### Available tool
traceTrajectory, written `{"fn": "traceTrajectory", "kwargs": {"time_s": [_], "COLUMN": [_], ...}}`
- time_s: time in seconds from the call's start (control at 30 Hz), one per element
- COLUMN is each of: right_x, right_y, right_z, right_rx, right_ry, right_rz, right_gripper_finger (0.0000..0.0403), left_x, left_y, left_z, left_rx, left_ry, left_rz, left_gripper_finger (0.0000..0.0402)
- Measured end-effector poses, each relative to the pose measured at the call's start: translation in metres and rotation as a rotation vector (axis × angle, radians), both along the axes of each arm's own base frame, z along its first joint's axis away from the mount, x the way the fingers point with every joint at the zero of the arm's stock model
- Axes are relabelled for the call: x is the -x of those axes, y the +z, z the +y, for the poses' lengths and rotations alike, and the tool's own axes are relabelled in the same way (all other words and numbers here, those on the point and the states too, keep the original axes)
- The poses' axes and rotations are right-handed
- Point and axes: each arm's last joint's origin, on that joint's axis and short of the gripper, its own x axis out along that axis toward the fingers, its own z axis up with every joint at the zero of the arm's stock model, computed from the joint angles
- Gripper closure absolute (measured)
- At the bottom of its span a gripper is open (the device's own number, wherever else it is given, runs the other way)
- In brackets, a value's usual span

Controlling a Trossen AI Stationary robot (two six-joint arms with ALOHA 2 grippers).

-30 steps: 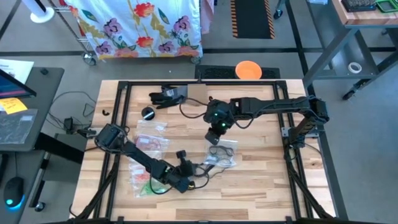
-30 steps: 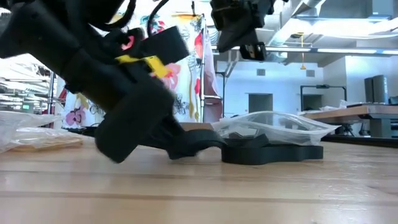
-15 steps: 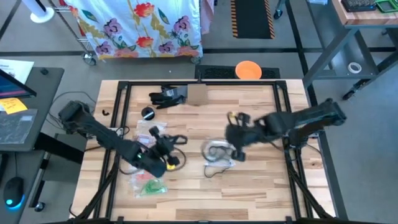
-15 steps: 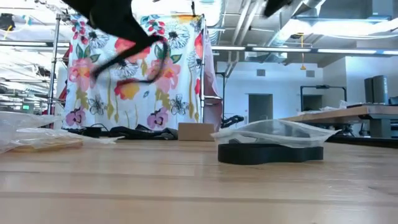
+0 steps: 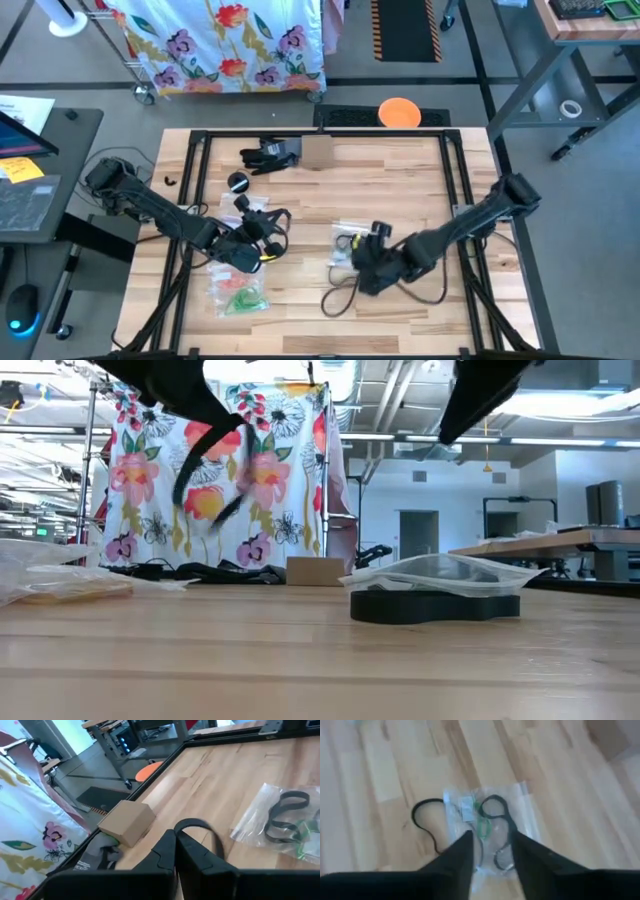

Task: Sort rubber bands
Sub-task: Put the black rubber band into the transparent zip bag

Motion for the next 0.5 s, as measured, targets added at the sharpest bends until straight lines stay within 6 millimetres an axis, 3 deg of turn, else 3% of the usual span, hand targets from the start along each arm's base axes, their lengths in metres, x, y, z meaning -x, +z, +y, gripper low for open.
{"fn": "traceTrajectory", "kwargs": {"time_s": [0.17,0.5], "right_x": [-0.016,-0.022], "right_y": [-0.042,-0.081], "right_z": [0.023,0.037], "right_rx": [0.119,0.222], "right_ry": [0.052,0.022], "right_rz": [0.044,0.125], "right_gripper_finger": [0.0164,0.0207], "left_x": [-0.001,-0.003], "left_y": [0.001,0.002], "left_z": [-0.001,-0.003], "left_rx": [-0.009,0.027], "left_ry": [-0.026,-0.068], "left_rz": [0.013,0.014], "left_gripper_finger": [0.0401,0.0401]}}
